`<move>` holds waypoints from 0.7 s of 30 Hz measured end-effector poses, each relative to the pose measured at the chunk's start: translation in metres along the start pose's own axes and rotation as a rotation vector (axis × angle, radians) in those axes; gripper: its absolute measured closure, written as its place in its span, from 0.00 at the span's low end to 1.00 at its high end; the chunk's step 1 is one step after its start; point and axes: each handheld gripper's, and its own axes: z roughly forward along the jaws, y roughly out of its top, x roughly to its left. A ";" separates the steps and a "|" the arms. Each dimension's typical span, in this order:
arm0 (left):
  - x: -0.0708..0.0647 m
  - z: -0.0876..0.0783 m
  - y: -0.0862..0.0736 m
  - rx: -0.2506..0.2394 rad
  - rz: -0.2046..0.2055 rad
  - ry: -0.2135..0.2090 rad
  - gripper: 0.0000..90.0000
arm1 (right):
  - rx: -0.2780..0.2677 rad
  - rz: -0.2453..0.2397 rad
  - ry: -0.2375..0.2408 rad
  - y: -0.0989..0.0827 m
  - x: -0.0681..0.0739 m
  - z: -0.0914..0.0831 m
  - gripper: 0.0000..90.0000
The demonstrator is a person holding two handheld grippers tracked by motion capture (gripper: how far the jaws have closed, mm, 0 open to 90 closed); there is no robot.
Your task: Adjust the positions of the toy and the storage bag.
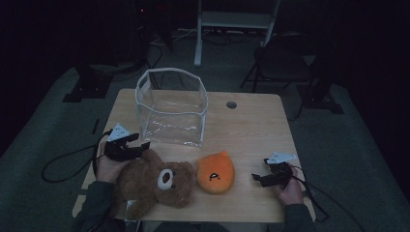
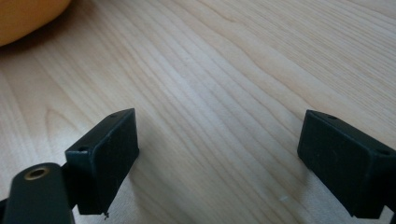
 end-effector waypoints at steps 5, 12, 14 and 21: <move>-0.001 0.001 0.001 -0.006 -0.001 -0.008 0.42 | -0.001 -0.003 0.005 0.000 0.000 0.000 0.13; 0.000 0.003 0.004 -0.003 0.005 -0.015 0.42 | -0.001 -0.004 0.005 0.000 0.000 0.000 0.13; 0.000 0.003 0.004 -0.003 0.004 -0.015 0.42 | -0.001 -0.004 0.005 0.000 0.000 0.000 0.13; -0.001 0.002 0.009 -0.009 0.015 -0.022 0.41 | -0.001 -0.002 0.003 0.000 0.000 0.000 0.13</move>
